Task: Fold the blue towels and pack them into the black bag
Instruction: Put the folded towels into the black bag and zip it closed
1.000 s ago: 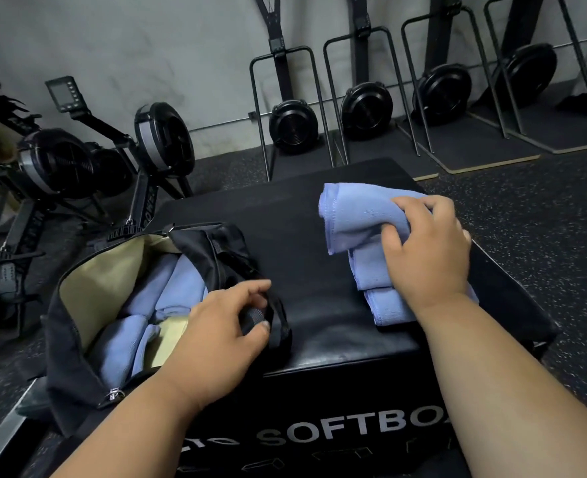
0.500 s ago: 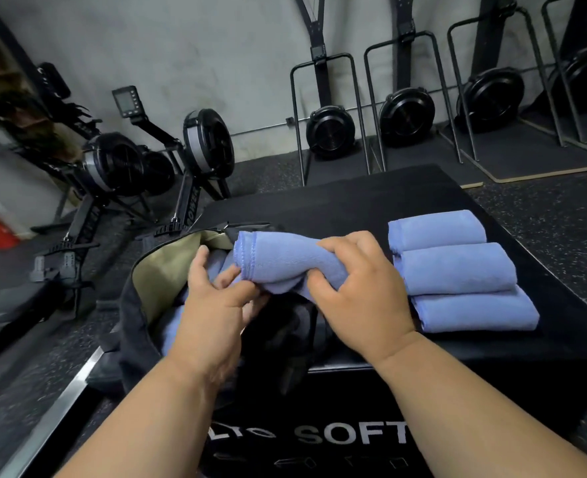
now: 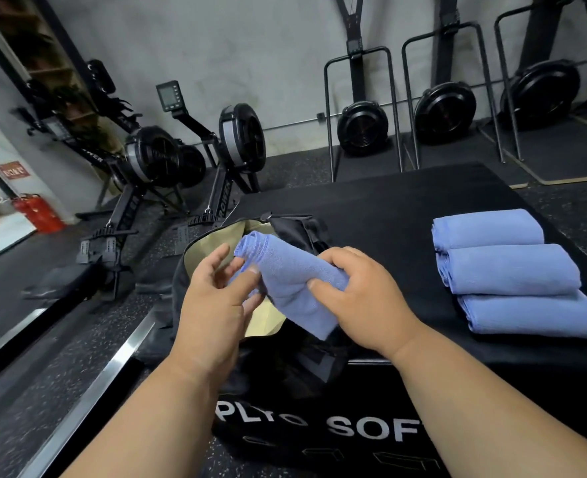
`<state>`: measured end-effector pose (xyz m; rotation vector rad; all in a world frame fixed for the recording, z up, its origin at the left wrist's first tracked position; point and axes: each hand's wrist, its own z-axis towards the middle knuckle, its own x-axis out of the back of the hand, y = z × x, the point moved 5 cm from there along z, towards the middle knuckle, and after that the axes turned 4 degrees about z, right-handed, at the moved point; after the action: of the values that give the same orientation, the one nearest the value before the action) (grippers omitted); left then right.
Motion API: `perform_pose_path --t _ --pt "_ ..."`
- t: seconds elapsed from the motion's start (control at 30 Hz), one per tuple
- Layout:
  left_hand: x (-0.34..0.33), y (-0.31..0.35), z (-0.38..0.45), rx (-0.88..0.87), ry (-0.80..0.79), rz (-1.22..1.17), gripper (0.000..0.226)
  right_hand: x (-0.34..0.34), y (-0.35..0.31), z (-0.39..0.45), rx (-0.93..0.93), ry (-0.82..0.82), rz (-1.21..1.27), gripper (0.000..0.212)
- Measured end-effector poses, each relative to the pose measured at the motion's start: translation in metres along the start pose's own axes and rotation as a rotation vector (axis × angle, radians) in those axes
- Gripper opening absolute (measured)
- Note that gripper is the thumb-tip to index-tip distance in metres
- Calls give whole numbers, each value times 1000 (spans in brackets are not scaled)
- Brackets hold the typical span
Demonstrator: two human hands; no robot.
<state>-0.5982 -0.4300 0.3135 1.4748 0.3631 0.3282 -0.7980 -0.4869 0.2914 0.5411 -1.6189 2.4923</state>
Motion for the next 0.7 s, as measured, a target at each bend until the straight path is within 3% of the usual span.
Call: perform_pose_path --t 0.1,0.27,0.5,0.6,0.7 --pt "10 8 -4 -134 113 299 48 -12 3 3 -69 -104 169 16" --pt "20 14 -8 -226 182 473 41 -27 4 7 -103 -157 189 23" --pt "22 9 -10 -139 64 390 50 -44 -2 15 -116 -158 232 29" --pt "25 10 -11 -100 70 322 49 -48 -9 16 -3 -154 95 24" --pt "26 10 -9 -61 93 298 67 -50 -24 14 178 -113 -92 19"
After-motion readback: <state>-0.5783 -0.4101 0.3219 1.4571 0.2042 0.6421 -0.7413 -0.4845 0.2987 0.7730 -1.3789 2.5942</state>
